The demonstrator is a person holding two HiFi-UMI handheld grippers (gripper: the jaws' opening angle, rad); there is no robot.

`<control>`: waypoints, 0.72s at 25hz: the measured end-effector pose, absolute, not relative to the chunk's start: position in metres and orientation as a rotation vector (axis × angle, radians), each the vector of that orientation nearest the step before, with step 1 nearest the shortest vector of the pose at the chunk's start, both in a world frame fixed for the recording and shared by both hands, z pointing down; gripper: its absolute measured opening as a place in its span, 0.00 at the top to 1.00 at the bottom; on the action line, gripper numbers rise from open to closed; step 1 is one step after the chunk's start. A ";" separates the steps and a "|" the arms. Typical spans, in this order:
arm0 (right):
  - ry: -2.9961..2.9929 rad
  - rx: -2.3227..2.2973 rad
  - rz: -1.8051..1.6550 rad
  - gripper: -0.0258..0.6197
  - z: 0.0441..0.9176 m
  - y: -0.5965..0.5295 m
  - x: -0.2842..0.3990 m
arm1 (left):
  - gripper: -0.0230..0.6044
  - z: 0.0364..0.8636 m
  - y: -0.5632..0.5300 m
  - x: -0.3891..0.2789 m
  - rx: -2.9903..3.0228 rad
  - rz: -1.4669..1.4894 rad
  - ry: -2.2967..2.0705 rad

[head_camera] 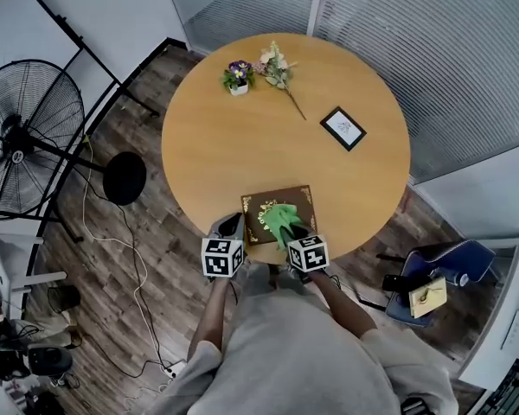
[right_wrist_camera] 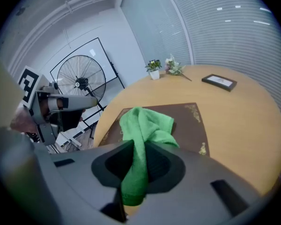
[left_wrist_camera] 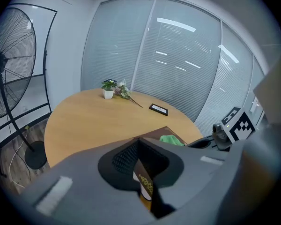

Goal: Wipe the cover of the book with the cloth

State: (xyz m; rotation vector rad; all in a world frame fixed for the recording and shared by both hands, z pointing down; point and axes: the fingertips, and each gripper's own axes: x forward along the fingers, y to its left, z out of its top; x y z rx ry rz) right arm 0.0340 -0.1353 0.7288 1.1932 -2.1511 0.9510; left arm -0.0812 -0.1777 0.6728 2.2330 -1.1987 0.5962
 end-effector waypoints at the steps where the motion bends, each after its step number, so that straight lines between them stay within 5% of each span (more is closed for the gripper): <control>1: -2.146 1.202 0.951 0.85 0.729 -0.135 0.038 | 0.95 0.673 -0.178 -0.078 2.237 0.597 -1.193; 18: -2.065 1.342 0.952 0.85 0.728 -0.138 0.102 | 0.95 0.666 -0.187 -0.048 2.287 0.602 -1.138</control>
